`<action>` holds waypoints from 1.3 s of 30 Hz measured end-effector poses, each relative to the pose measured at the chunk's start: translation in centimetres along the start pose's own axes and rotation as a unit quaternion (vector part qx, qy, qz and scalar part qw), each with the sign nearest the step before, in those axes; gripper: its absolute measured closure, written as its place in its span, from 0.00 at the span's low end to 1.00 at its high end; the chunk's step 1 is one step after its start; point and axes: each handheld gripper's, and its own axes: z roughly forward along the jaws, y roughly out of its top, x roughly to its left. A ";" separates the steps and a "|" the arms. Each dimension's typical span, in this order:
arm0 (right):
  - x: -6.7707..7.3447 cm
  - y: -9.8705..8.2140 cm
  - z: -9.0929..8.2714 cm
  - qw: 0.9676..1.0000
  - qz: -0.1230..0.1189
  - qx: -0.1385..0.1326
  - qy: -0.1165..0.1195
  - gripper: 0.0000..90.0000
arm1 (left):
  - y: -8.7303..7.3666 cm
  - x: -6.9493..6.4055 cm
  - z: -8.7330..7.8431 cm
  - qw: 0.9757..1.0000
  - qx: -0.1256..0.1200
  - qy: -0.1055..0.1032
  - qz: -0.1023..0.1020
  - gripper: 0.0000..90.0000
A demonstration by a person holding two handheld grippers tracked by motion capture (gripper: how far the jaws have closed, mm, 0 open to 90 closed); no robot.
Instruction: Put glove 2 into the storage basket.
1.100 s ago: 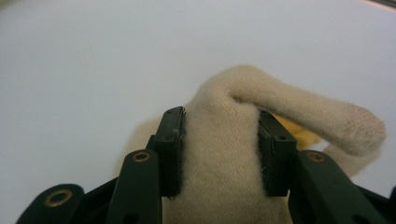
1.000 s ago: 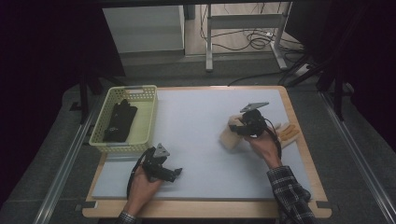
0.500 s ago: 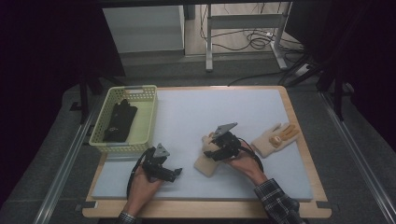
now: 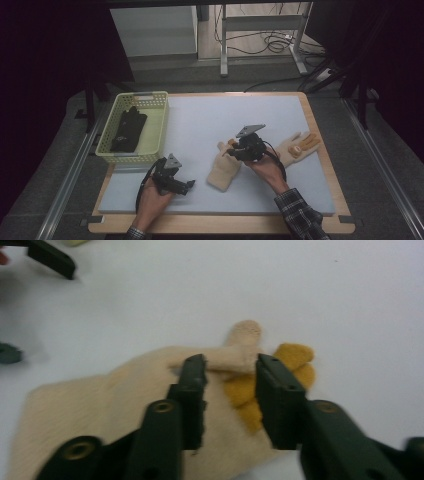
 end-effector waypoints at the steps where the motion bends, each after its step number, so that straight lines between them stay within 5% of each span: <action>1: -0.2 0.0 0.4 1.000 0.004 0.005 -0.003 0.80 | 0.0 0.0 0.0 1.000 0.000 0.000 0.000 0.00; 6: -0.5 0.4 2.9 1.000 0.018 0.021 0.002 0.83 | 0.0 0.0 0.0 1.000 0.000 0.000 0.000 0.00; 17: 1.2 1.8 6.5 0.999 0.000 0.026 0.022 0.77 | 0.0 0.0 0.0 1.000 0.002 0.000 0.002 0.01; 21: 0.7 2.1 5.6 1.000 0.000 0.015 0.002 0.75 | 0.0 0.0 0.0 1.000 0.001 0.000 0.001 0.00; 29: -1.9 1.3 4.6 0.999 0.036 0.011 -0.033 0.77 | 0.0 0.0 0.0 1.000 0.001 0.000 0.001 0.00; 34: -3.1 0.7 4.6 0.997 0.049 0.009 -0.066 0.65 | 0.0 0.0 0.0 1.000 0.001 0.000 0.001 0.00; 36: -3.3 0.5 4.9 0.996 0.044 0.021 -0.077 0.67 | 0.0 0.0 0.0 1.000 0.001 0.000 0.002 0.00; 39: -3.6 0.3 4.9 0.996 0.057 0.015 -0.062 0.84 | 0.0 0.0 0.0 1.000 0.001 0.000 0.002 0.00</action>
